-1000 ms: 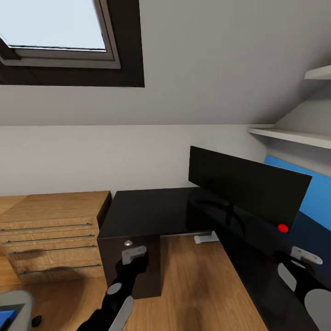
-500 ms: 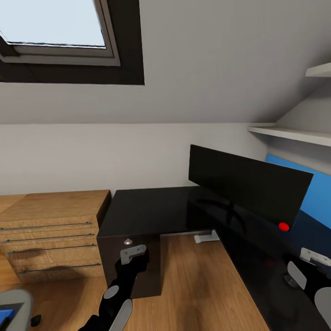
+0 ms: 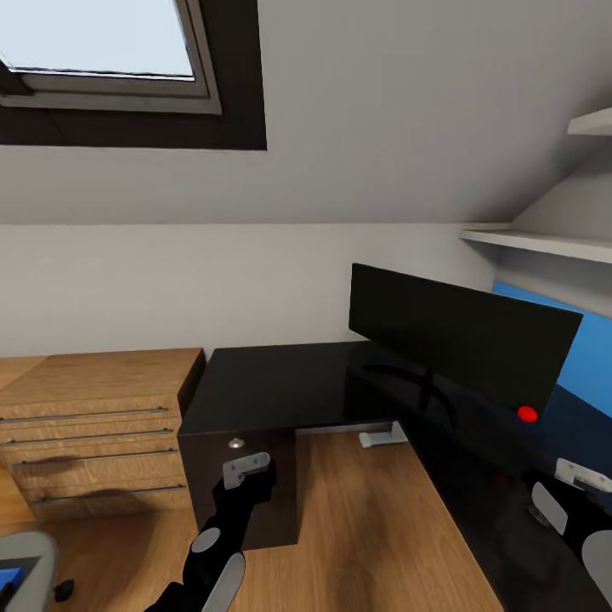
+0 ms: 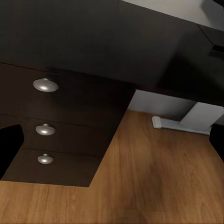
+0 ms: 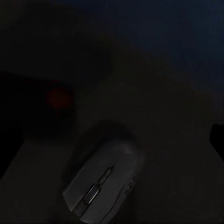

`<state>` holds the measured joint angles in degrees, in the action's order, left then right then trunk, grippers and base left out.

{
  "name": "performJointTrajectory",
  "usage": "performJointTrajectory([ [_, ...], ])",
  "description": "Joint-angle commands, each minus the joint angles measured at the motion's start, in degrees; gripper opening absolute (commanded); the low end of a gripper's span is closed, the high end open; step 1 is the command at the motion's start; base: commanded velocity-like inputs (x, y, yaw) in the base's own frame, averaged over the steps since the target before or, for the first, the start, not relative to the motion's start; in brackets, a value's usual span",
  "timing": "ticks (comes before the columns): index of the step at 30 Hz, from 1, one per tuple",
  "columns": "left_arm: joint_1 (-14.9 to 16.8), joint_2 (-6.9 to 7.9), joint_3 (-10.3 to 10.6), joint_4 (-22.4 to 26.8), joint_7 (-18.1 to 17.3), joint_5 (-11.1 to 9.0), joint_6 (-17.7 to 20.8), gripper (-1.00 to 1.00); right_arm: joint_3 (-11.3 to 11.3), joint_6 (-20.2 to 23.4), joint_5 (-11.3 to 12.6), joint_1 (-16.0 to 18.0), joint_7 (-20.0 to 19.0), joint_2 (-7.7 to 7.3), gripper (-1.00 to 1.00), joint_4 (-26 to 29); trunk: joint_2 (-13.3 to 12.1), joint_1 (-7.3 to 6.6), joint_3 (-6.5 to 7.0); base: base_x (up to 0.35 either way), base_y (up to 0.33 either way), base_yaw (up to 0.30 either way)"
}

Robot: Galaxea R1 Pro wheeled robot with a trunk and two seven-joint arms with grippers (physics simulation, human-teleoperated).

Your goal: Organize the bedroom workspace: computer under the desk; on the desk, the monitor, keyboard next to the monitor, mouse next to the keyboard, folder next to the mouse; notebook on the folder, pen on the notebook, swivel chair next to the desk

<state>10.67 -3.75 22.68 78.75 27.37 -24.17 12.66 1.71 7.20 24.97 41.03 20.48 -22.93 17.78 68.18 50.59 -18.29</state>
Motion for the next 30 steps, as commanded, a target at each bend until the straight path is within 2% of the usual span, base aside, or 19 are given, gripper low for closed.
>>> performJointTrajectory([
  [1,0.0,0.03,0.1,0.1,0.4,-0.4,0.2,1.0,0.2,0.4,0.0,0.0,0.2,0.0,1.0,0.2,0.5,0.23,-0.26,0.0,0.0,0.0],
  [2,0.0,0.03,0.1,0.1,0.4,-0.4,0.2,1.0,0.2,0.4,0.0,0.0,0.2,0.0,1.0,0.2,0.9,0.45,-0.44,0.0,0.0,0.0],
  [4,0.0,0.05,0.1,0.0,0.4,-0.4,0.2,1.0,1.7,0.4,1.6,0.0,0.1,0.07,1.0,0.4,1.7,0.89,-0.8,0.0,0.0,0.0],
  [11,0.0,0.02,0.1,0.1,0.4,-0.4,0.2,1.0,4.8,-0.9,4.6,0.0,0.2,0.38,1.0,0.7,4.5,2.43,-2.05,0.0,0.0,0.0],
  [21,0.0,0.01,0.1,0.0,0.7,-0.4,0.2,1.0,9.2,-1.2,5.1,0.0,0.3,0.26,1.0,0.7,8.5,4.62,-3.85,0.0,0.0,0.0],
  [23,0.0,-0.01,0.1,0.0,0.7,-0.4,0.1,1.0,11.2,-1.3,5.2,0.0,0.3,0.16,1.0,0.6,9.3,5.06,-4.21,0.0,0.0,0.0],
  [29,0.0,-0.02,0.1,0.0,0.7,-0.4,0.1,1.0,13.2,-1.3,5.2,0.0,0.4,0.09,1.0,0.5,11.7,6.38,-5.28,0.0,0.0,0.0],
  [30,0.0,-0.01,0.1,0.0,0.7,-0.4,0.1,1.0,15.0,-1.2,5.2,0.0,0.4,0.14,1.0,0.4,12.1,6.6,-5.46,0.0,0.0,0.0],
])
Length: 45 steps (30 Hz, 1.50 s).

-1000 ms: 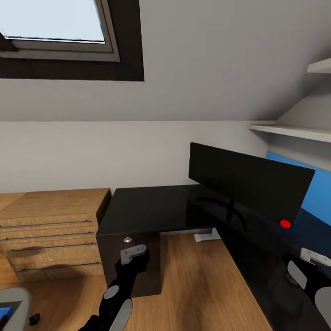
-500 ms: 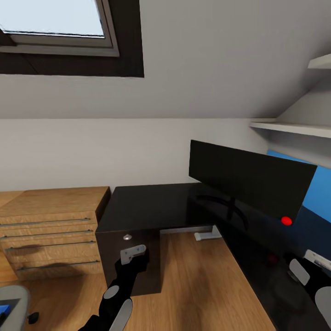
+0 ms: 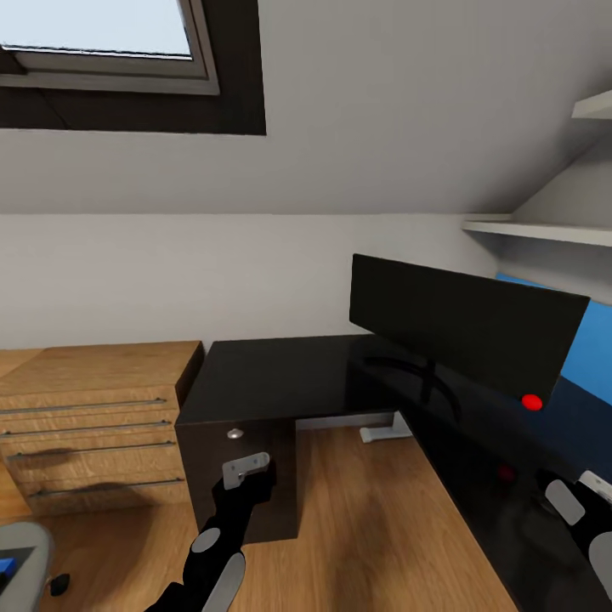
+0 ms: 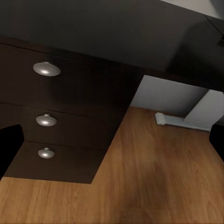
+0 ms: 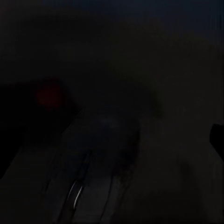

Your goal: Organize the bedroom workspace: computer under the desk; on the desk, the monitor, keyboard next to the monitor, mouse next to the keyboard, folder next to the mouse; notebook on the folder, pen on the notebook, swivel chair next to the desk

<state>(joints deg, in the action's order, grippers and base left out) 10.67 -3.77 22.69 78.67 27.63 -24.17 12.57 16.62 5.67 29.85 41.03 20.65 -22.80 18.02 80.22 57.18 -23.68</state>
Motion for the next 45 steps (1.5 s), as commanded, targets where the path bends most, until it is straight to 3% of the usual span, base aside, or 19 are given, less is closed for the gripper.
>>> performJointTrajectory([
  [1,0.0,0.01,0.1,0.1,0.4,-0.3,0.2,1.0,0.4,0.3,0.3,0.0,0.2,0.03,1.0,0.1,0.5,0.23,-0.25,0.0,0.0,0.0],
  [7,0.0,0.0,0.1,0.1,0.4,-0.3,0.2,1.0,1.5,0.4,0.4,0.0,0.3,0.2,1.0,0.1,1.3,0.67,-0.61,0.0,0.0,0.0],
  [18,0.0,-0.01,0.1,0.1,0.4,-0.3,0.2,1.0,1.6,0.5,0.5,0.0,0.3,0.36,1.0,0.0,1.3,0.67,-0.61,0.0,0.0,0.0],
  [24,0.0,-0.01,0.1,0.1,0.4,-0.3,0.2,1.0,1.6,0.6,0.5,0.0,0.2,0.58,1.0,0.0,3.7,1.98,-1.69,0.0,0.0,0.0],
  [45,0.0,0.06,0.1,-0.5,0.4,-0.4,0.3,1.0,1.5,0.6,0.5,0.0,0.1,0.97,1.0,0.0,3.7,1.98,-1.69,0.0,0.0,0.0],
])
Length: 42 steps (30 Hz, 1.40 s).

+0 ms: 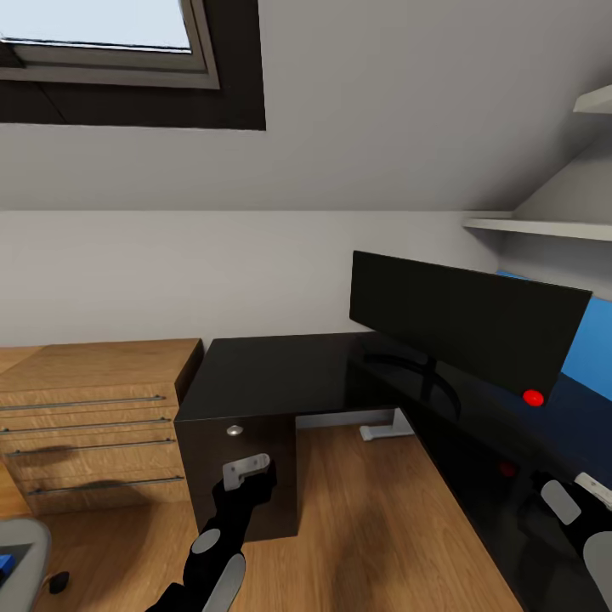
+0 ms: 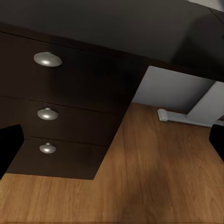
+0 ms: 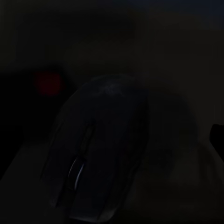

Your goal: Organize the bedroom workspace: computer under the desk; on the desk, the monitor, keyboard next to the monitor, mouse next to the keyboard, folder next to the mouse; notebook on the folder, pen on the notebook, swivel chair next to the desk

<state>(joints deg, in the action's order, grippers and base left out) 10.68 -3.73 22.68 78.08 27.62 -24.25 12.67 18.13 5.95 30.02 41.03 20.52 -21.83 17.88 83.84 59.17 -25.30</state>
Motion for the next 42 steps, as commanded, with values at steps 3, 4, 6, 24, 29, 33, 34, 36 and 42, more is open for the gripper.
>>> performJointTrajectory([
  [3,0.0,0.03,0.1,-0.2,0.4,-0.3,0.2,1.0,0.0,0.3,0.3,0.0,0.2,0.02,1.0,0.1,0.0,0.0,-0.07,0.038,0.027,0.0],
  [4,0.0,0.03,0.1,-0.3,0.4,-0.3,0.2,1.0,0.0,0.3,0.3,0.0,0.2,0.02,1.0,0.1,0.0,0.0,-0.07,0.111,0.086,0.0],
  [6,0.0,0.03,0.1,-0.4,0.3,-0.3,0.2,1.0,0.0,0.3,0.3,0.0,0.2,0.02,1.0,0.1,0.0,0.0,-0.07,0.155,0.121,0.0],
  [24,0.0,0.03,0.1,-0.7,0.3,-0.3,0.2,1.0,0.0,0.4,0.2,0.0,0.4,-0.05,1.0,0.1,0.0,0.0,-0.07,0.024,0.017,0.0],
  [29,0.0,0.03,0.1,-0.7,0.3,-0.3,0.2,1.0,0.1,0.4,0.2,0.0,0.4,-0.09,1.0,0.1,0.0,0.0,-0.07,0.0,0.0,0.0],
  [33,0.0,0.03,0.1,-0.7,0.3,-0.3,0.2,1.0,0.1,0.4,0.2,0.0,0.4,-0.13,1.0,0.1,0.0,0.0,-0.07,0.053,0.0,0.0],
  [34,0.0,0.03,0.1,-0.7,0.3,-0.3,0.2,1.0,0.1,0.4,0.2,0.0,0.4,-0.13,1.0,0.1,0.0,0.0,-0.07,0.14,0.0,0.0],
  [36,0.0,0.03,0.1,-0.7,0.4,-0.3,0.2,1.0,0.1,0.4,0.2,0.0,0.4,-0.14,1.0,0.1,0.0,0.0,-0.07,0.115,0.0,0.0],
  [42,0.0,0.03,0.1,-0.7,0.3,-0.3,0.2,1.0,0.2,0.4,0.2,0.0,0.4,-0.18,1.0,0.1,0.0,0.0,-0.07,0.035,0.0,0.0],
])
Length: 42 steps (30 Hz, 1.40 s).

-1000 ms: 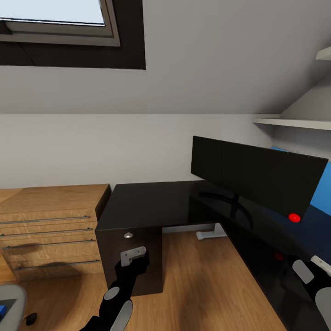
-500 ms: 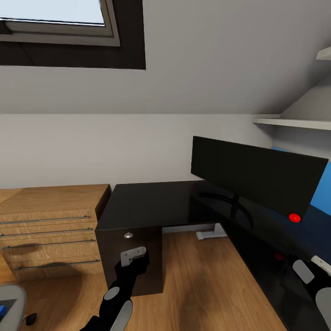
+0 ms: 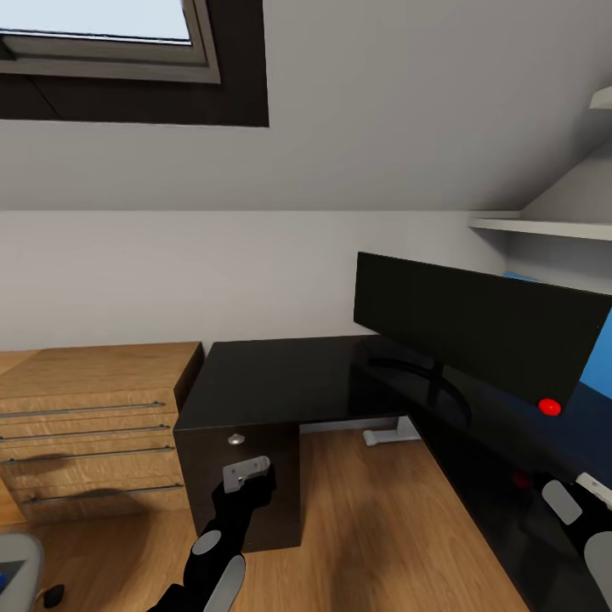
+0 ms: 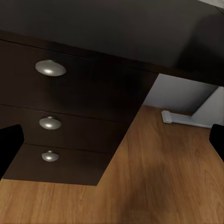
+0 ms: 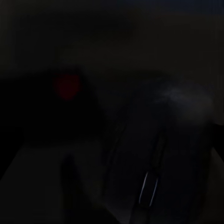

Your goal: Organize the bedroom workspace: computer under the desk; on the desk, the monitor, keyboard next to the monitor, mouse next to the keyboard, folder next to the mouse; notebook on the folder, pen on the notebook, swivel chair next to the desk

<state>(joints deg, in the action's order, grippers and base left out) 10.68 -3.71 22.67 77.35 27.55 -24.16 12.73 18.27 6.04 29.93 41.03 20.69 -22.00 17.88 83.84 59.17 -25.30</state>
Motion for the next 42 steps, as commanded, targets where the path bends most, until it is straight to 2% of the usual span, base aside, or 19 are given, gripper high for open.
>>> performJointTrajectory([
  [1,0.0,0.02,0.1,0.1,0.4,-0.4,0.2,1.0,0.0,0.3,0.3,0.0,0.3,-0.02,1.0,0.1,0.0,0.0,-0.07,0.009,0.0,0.0],
  [17,0.0,-0.08,0.1,0.2,0.4,-0.4,0.0,1.0,0.0,0.4,0.2,0.0,0.3,-0.3,1.0,0.0,0.0,0.0,-0.07,0.0,0.0,0.0],
  [22,0.0,-0.15,0.2,0.2,0.5,-0.4,0.0,1.0,0.0,0.4,0.2,0.0,0.6,-0.35,1.0,0.1,2.0,1.1,-0.96,0.0,0.0,0.0],
  [37,0.0,-0.16,0.1,0.2,0.4,-0.5,0.0,1.0,0.2,0.4,0.3,0.0,2.9,-0.33,1.0,0.1,2.0,1.1,-0.96,0.0,0.0,0.0],
  [38,0.0,-0.16,0.1,0.2,0.4,-0.5,0.0,1.0,0.2,0.4,0.3,0.0,2.9,-0.33,-1.0,0.1,2.0,1.1,-0.96,0.0,0.0,0.0],
  [42,0.0,-0.16,0.1,0.2,0.5,-0.5,0.0,1.0,0.2,0.4,0.3,0.0,3.0,-0.29,-1.0,0.1,2.0,1.1,-0.96,0.0,0.0,0.0],
])
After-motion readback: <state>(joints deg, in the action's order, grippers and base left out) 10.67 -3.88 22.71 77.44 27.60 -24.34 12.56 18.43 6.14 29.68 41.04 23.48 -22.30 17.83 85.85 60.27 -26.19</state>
